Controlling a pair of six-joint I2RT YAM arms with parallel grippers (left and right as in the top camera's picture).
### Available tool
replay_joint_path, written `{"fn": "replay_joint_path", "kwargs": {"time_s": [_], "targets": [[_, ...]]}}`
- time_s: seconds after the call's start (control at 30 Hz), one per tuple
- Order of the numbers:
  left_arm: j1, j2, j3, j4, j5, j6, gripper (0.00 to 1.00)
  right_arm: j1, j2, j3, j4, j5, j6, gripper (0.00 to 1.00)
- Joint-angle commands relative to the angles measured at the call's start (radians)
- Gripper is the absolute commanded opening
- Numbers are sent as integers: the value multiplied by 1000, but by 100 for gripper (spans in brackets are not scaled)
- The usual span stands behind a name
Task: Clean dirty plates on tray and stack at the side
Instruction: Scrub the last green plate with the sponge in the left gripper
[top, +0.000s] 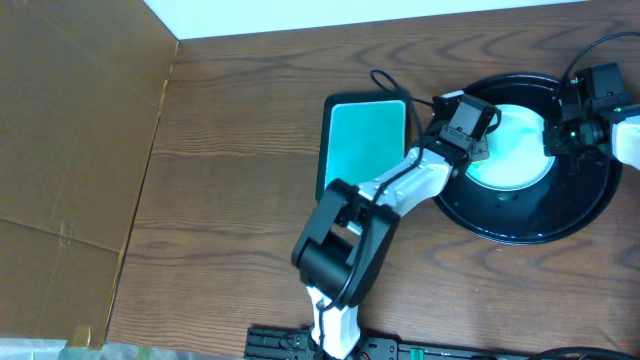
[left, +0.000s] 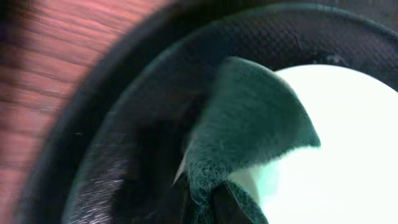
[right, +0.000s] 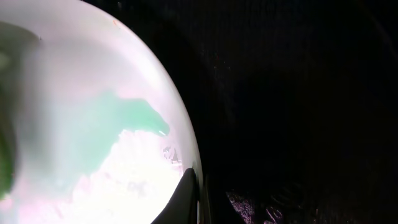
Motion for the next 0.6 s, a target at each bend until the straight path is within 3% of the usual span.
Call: {"fn": "replay_joint_path", "kwargs": {"time_s": [0.0,0.27,0.47,0.57], "targets": [[31,-97,-17,-5,-132,27,7,3,33,-15,-16,22,8,1],[-3,-77,-17,93,347,-2,7,3,33,-15,-16,21,8,1],[-32,13,-17,125,373,-20,7,3,33,-15,-16,21,8,1],[-28,56,-17,115,299,-20,7,3,33,-15,-16,21,8,1]]}}
